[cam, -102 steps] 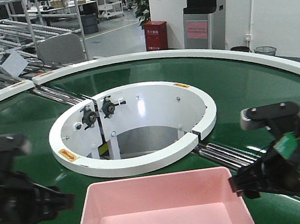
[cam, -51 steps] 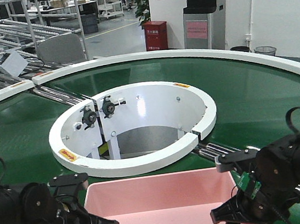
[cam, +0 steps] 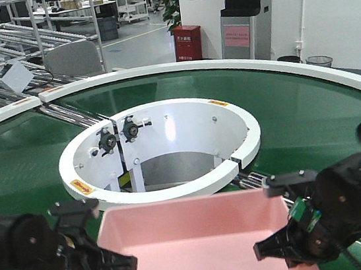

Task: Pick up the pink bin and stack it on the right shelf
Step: 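Close both grippers on the pink bin's side walls and lift, then hold the pink bin with both grippers while turning away from conveyor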

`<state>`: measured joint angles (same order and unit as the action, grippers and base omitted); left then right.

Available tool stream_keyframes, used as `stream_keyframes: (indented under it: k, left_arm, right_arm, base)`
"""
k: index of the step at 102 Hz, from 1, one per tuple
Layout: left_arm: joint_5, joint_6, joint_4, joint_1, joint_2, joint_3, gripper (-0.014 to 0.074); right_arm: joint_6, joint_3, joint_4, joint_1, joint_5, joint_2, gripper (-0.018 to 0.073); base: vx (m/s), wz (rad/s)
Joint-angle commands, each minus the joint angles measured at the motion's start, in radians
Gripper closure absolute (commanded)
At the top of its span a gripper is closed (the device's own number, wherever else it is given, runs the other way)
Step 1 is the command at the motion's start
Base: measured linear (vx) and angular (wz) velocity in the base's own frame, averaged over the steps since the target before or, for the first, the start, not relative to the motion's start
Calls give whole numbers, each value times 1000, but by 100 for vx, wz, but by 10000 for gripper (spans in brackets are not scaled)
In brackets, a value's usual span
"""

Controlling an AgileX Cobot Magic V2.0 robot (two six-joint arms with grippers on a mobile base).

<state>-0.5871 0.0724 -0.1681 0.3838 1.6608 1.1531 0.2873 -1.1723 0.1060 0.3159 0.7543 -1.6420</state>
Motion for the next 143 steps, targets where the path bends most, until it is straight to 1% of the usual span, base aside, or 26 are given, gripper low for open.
stream_keyframes:
  k: [1,23,39,54,67,143]
  left_arm:
    - [44,-10,-14,8,-161,37,603]
    - [26,-9,-20,8,-386,37,601]
    - [22,-9,-20,8,-455,37,601]
    - [24,-9,-25,8,-456,37,601]
    - [18,-9,-57,8,-455,37,598]
    - [18,-11,-55,8,-454,37,598]
  right_arm:
    - [-22,-32,37,-2,-13,133,570]
    - [-19,-32,33,-2,22,349,569]
    - [-19,-32,23,-2,22,441,568]
    - [-19,-32,18,-2,22,452,568]
    - [-19,-32,11,-2,32,451,568]
    - [-19,-32,19,-4,35,451,568]
  base:
    - [0,0]
    - [0,0]
    - [0,0]
    - [0,0]
    - [0,0]
    - [0,0]
